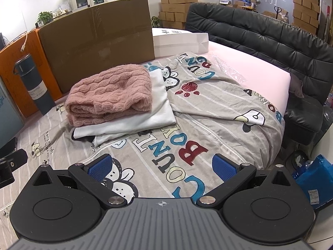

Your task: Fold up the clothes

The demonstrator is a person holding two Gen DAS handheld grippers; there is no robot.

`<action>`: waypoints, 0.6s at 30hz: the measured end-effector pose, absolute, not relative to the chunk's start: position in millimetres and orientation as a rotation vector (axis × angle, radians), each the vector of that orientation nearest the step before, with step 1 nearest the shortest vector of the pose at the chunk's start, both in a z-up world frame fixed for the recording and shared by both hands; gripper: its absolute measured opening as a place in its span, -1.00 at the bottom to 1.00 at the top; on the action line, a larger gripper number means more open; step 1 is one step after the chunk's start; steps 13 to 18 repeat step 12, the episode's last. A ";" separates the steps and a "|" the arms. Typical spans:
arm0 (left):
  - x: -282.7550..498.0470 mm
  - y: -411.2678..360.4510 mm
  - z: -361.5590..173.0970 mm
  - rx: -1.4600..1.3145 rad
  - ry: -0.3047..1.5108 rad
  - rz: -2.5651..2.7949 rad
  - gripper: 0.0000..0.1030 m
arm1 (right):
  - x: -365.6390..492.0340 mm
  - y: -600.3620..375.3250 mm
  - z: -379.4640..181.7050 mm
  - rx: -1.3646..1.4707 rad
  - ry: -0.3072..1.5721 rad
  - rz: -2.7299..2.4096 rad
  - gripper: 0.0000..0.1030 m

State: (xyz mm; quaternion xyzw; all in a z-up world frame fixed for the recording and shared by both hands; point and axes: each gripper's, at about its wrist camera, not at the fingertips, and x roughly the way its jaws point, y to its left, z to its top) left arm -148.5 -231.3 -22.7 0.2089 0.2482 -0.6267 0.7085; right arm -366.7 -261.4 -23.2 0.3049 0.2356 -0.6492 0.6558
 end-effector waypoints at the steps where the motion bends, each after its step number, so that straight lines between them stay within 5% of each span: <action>1: -148.8 -231.2 -22.6 0.463 0.552 -1.390 1.00 | -366.4 -261.2 -23.2 0.690 0.535 -1.470 1.00; 18: -146.7 -230.4 -23.2 0.462 0.556 -1.390 1.00 | -359.7 -260.9 -22.8 0.682 0.547 -1.458 1.00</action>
